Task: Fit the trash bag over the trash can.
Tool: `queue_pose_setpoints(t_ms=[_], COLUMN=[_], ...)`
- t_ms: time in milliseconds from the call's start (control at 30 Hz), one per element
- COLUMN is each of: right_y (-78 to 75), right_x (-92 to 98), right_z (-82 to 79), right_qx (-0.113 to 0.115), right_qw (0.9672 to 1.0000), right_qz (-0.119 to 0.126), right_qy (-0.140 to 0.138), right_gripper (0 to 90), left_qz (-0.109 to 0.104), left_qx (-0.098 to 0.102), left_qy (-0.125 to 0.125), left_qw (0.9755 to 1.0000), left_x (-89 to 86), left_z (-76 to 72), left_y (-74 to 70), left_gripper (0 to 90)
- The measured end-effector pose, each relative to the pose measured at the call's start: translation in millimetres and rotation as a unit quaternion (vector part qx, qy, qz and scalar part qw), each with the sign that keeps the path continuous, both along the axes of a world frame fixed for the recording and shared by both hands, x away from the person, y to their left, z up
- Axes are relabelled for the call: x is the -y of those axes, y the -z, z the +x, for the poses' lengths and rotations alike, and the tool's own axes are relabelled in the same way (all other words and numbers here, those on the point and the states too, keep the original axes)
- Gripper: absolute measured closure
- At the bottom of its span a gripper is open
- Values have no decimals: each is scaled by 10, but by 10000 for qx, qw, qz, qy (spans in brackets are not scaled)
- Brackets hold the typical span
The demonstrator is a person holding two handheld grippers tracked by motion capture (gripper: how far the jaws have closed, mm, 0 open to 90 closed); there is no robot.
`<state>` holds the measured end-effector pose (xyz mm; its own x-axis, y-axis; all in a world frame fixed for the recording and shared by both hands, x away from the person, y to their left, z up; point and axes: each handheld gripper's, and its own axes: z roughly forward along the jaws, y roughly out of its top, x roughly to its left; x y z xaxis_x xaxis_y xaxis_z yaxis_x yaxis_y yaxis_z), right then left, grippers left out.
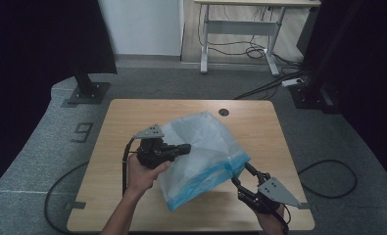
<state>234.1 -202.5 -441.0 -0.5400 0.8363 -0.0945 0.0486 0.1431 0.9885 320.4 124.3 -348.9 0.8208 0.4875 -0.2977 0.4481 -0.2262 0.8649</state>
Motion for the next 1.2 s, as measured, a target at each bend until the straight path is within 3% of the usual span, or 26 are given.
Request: queue_pose_setpoints(t_ms=[167,367,567,767,933,1200], right_y=[5,-25,-29,71,102,93], right_x=[-82,-73,-41,33,57,68], right_z=[29,50,73,84,96,115], right_qx=[68,72,48,-92,-132,-187], right_qw=[9999,9998,9997,9996,9996,9994], right_qz=[-42,77,122,159,150,135], right_qy=[-79,-140,-218,-220,-218,-266], right_gripper=[622,882,891,891,891,891], left_qz=[-27,-77,-198,-409,-434,-318], left_qx=[-24,-15,25,73,71,62], left_qy=[3,-67,-193,-428,-529,-480], left_qw=[10000,9999,9996,9982,9976,9983], left_x=[-15,-51,-123,-328,-418,-466], left_z=[4,22,59,81,74,65], left_y=[1,-6,-38,-94,-73,-17], left_gripper=[898,899,899,898,899,899])
